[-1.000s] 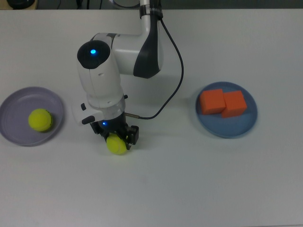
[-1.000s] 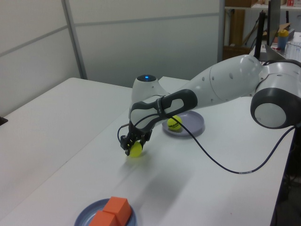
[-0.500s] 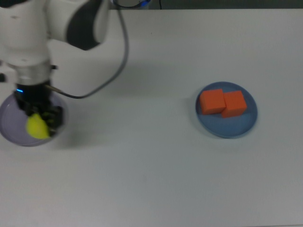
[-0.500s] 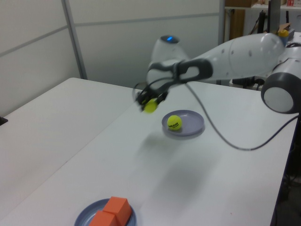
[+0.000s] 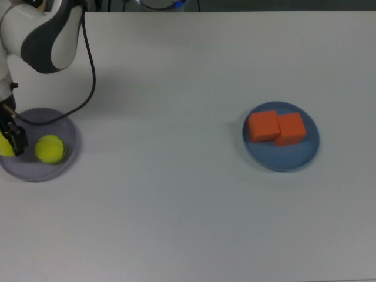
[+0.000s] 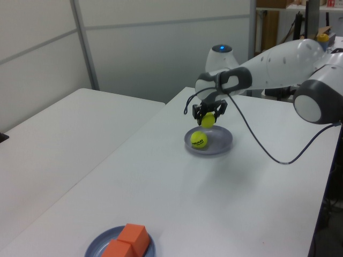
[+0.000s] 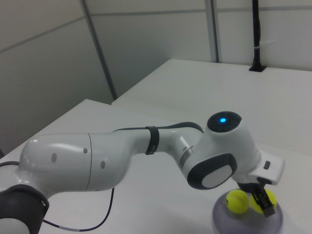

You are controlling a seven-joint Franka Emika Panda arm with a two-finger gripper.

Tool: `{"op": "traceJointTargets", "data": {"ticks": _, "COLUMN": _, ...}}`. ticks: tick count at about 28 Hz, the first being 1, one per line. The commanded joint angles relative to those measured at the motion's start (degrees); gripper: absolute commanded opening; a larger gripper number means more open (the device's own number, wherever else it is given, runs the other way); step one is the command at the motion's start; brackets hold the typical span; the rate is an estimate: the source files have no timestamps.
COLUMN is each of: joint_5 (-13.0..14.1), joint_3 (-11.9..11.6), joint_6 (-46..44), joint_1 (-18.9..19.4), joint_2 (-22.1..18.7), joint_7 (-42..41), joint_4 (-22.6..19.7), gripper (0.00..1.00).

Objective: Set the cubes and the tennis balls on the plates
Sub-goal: 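Carry the second ball onto the lavender plate beside the first, release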

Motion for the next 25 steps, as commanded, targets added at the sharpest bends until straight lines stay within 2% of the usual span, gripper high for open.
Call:
{"op": "traceJointTargets", "data": {"ticks": 1, "joint_5": 0.7, "joint_3": -0.2, "joint_6": 0.3, "joint_1": 1.4, "joint_2": 1.1, "joint_7": -0.9, "joint_4": -0.4, "gripper": 0.0}}
{"op": "traceJointTargets", "data": {"ticks": 4, "joint_5": 0.6, "joint_3": 0.0, "joint_6": 0.3, "joint_1": 1.5, "joint_2": 1.9, "joint_7": -1.1, "joint_4": -0.3, "gripper": 0.02}}
{"op": "traceJointTargets", "data": {"ticks": 5, "joint_5": 0.4, "joint_3": 0.0, "joint_6": 0.3, "joint_1": 1.5, "joint_2": 1.9, "joint_7": -1.1, "joint_4": -0.3, "gripper": 0.24}}
{"op": "traceJointTargets", "data": {"ticks": 6, "joint_5": 0.2, "joint_3": 0.0, "joint_6": 0.3, "joint_1": 1.5, "joint_2": 1.9, "joint_7": -1.1, "joint_4": -0.2, "gripper": 0.67}}
{"op": "traceJointTargets", "data": {"ticks": 7, "joint_5": -0.1, "joint_3": 0.0, "joint_6": 0.3, "joint_1": 1.5, "joint_2": 1.8, "joint_7": -1.1, "joint_4": -0.2, "gripper": 1.0}}
{"op": "traceJointTargets", "data": {"ticks": 12, "joint_5": 0.8, "joint_3": -0.1, "joint_6": -0.5, "joint_1": 1.6, "joint_2": -0.3, "joint_7": -2.4, "joint_4": 0.0, "gripper": 1.0}}
{"op": "traceJointTargets", "data": {"ticks": 16, "joint_5": 0.5, "joint_3": 0.2, "joint_6": -6.3, "joint_1": 2.3, "joint_2": -5.6, "joint_7": -2.7, "joint_4": 0.0, "gripper": 1.0}}
{"op": "traceJointTargets", "data": {"ticks": 20, "joint_5": -0.5, "joint_3": 0.3, "joint_6": -16.3, "joint_1": 5.9, "joint_2": -12.6, "joint_7": -5.5, "joint_4": -0.2, "gripper": 1.0}}
{"op": "traceJointTargets", "data": {"ticks": 25, "joint_5": -1.1, "joint_3": 1.3, "joint_6": -25.3, "joint_1": 9.6, "joint_2": -17.8, "joint_7": -7.2, "joint_4": -0.2, "gripper": 1.0}}
